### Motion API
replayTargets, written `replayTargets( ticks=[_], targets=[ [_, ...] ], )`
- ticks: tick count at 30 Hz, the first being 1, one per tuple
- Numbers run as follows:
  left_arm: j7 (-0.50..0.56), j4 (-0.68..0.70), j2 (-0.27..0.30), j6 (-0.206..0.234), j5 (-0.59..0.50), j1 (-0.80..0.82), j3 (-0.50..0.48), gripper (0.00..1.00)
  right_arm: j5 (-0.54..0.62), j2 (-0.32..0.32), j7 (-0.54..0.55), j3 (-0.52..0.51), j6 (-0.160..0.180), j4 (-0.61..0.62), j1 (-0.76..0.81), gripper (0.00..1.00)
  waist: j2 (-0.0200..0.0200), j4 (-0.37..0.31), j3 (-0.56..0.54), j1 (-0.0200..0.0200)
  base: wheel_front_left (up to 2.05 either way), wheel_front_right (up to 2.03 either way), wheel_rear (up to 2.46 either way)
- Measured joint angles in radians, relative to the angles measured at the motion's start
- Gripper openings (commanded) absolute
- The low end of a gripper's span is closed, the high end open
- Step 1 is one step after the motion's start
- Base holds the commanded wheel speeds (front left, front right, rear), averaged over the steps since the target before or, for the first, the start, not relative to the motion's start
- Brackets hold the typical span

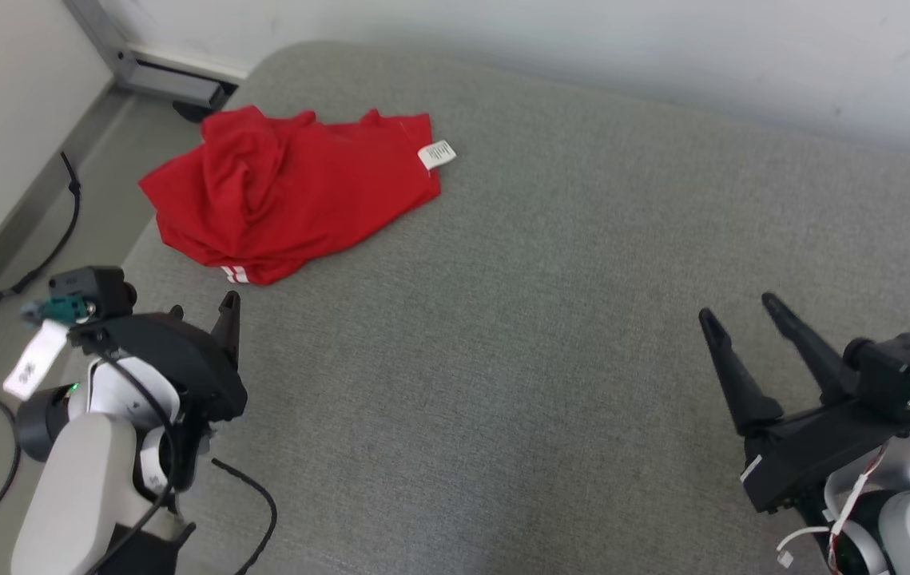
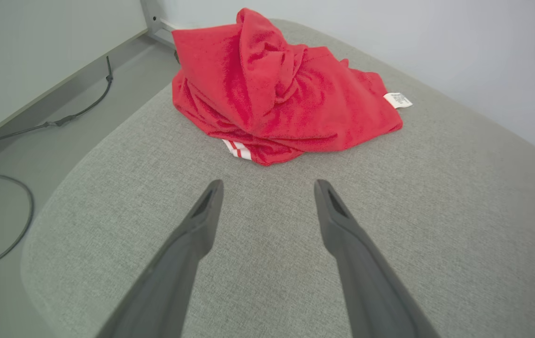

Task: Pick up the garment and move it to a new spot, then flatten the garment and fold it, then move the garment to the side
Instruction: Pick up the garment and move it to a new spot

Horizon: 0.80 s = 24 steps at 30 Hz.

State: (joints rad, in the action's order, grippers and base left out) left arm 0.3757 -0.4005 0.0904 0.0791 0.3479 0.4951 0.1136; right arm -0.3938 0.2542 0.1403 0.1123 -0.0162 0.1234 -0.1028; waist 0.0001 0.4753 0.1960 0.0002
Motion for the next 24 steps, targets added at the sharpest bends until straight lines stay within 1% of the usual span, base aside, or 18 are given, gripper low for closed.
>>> replayTargets(
  ticks=[4,6,9,13,17,21,24],
  targets=[
    [0.05,-0.072,-0.006,0.01,-0.001,0.07,-0.009,1.0,0.026,0.036,0.047,-0.008,0.009,0.071,-0.012,1.0,0.0,-0.013,0.057,0.0,0.0,0.0,0.0],
    [0.059,-0.094,-0.009,0.019,-0.001,0.118,-0.02,1.0,0.035,0.055,0.071,-0.016,0.014,0.103,-0.011,1.0,0.0001,-0.021,0.085,0.0,0.0,0.0,0.0],
    [0.069,-0.128,-0.005,0.02,-0.001,0.2,-0.043,1.0,0.046,0.085,0.104,-0.029,0.018,0.147,-0.012,1.0,0.0,-0.035,0.128,0.0001,0.0,0.0,0.0],
    [0.073,-0.188,0.018,0.027,-0.002,0.264,-0.07,1.0,0.053,0.106,0.144,-0.042,0.026,0.188,-0.012,1.0,0.0001,-0.057,0.181,0.0001,0.0,0.0,0.0],
    [0.083,-0.25,0.033,0.035,-0.007,0.298,-0.089,1.0,0.053,0.125,0.174,-0.056,0.027,0.222,-0.016,1.0,0.0001,-0.082,0.227,0.0001,0.0,0.0,0.0],
    [0.081,-0.301,0.06,0.036,-0.013,0.339,-0.111,1.0,0.053,0.13,0.2,-0.056,0.027,0.241,-0.03,1.0,0.0001,-0.111,0.262,0.0,0.0,0.0,0.0],
    [0.075,-0.331,0.076,0.037,-0.022,0.371,-0.124,1.0,0.053,0.133,0.214,-0.062,0.035,0.259,-0.026,1.0,0.0001,-0.13,0.284,0.0,0.0,0.0,0.0]
  ],
)
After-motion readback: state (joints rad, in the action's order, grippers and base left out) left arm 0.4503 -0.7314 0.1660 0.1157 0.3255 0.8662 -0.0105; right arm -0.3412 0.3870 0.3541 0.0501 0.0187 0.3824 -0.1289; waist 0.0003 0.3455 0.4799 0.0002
